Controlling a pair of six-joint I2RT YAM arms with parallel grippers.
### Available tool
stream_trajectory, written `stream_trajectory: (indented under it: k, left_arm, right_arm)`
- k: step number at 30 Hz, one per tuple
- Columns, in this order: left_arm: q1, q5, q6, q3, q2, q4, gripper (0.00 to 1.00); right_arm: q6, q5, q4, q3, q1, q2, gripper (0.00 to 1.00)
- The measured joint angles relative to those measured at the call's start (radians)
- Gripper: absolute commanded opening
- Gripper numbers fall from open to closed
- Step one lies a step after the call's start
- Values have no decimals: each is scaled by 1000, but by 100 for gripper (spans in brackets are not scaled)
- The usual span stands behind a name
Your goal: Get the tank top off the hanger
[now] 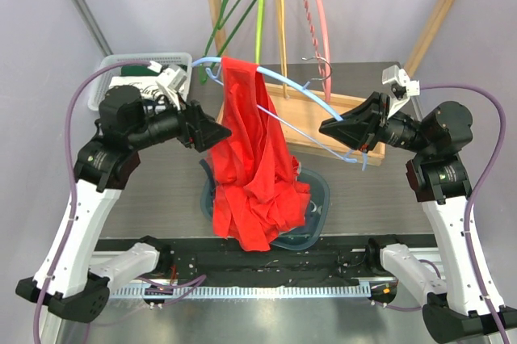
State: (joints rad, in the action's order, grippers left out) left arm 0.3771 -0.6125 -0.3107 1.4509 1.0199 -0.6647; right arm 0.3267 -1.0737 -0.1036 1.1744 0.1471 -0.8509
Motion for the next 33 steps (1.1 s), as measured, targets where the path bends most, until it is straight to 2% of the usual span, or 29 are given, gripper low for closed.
stream_trajectory:
  k: [2, 6, 16, 18, 19, 21, 26, 29, 30, 32, 33]
  left_arm:
    - [0, 31, -10, -31, 6, 1, 93]
    - [-2, 82, -14, -36, 65, 3, 100]
    - [-3, 119, -27, -35, 69, 46, 99]
    - [-3, 107, -41, -39, 69, 71, 89]
    - [-3, 95, -50, -45, 69, 90, 79]
    - [-3, 61, -68, -73, 69, 144, 65]
    - [-2, -17, -113, -144, 69, 230, 60]
    - [-2, -47, -129, -156, 69, 263, 38]
    - [-2, -53, -136, -157, 69, 272, 19]
    - [-2, -76, -134, -157, 69, 296, 4]
    - [-2, -84, -140, -157, 69, 303, 0]
  right_arm:
    - [0, 0, -2, 0, 3, 0, 1]
    - [0, 0, -6, 0, 7, 0, 1]
    - [2, 0, -11, 0, 9, 0, 1]
    - [10, 0, -10, 0, 9, 0, 1]
    - [16, 0, -10, 0, 9, 0, 1]
    - [27, 0, -10, 0, 10, 0, 1]
    - [42, 0, -10, 0, 12, 0, 1]
    - [46, 0, -10, 0, 14, 0, 1]
    - [46, -1, -10, 0, 15, 0, 1]
    - [47, -1, -10, 0, 15, 0, 1]
    - [47, 0, -10, 0, 15, 0, 1]
